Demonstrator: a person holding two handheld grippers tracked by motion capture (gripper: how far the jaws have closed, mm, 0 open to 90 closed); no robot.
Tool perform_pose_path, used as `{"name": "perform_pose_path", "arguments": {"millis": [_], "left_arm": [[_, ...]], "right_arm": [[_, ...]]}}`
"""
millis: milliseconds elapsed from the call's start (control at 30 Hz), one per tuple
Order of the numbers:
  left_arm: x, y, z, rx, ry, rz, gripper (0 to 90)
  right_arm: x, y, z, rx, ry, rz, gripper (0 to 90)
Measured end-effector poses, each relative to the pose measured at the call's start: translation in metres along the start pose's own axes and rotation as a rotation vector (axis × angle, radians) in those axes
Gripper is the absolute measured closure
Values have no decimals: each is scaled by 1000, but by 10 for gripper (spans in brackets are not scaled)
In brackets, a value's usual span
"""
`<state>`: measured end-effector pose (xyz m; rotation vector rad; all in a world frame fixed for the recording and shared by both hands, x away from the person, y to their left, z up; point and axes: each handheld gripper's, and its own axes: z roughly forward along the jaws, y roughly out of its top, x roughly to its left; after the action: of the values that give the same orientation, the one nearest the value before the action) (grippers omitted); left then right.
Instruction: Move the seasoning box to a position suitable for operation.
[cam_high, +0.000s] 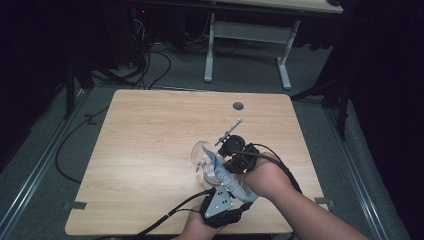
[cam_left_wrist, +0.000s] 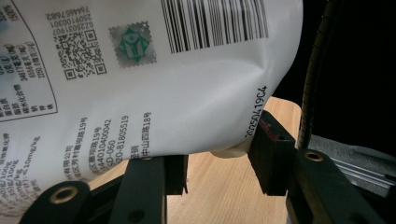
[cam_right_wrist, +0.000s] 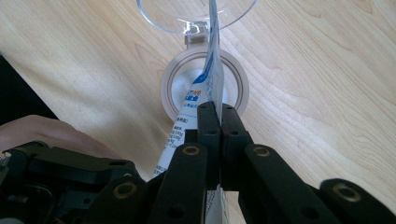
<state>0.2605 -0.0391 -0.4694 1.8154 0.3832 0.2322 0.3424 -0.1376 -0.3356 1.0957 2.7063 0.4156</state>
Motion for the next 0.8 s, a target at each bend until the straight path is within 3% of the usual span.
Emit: {"name": "perform_pose_path", "arguments": {"millis": [800], "left_arm": [[0, 4, -1, -7, 2, -1, 609]], "right_arm": [[0, 1, -4, -6, -9, -4, 898]]}}
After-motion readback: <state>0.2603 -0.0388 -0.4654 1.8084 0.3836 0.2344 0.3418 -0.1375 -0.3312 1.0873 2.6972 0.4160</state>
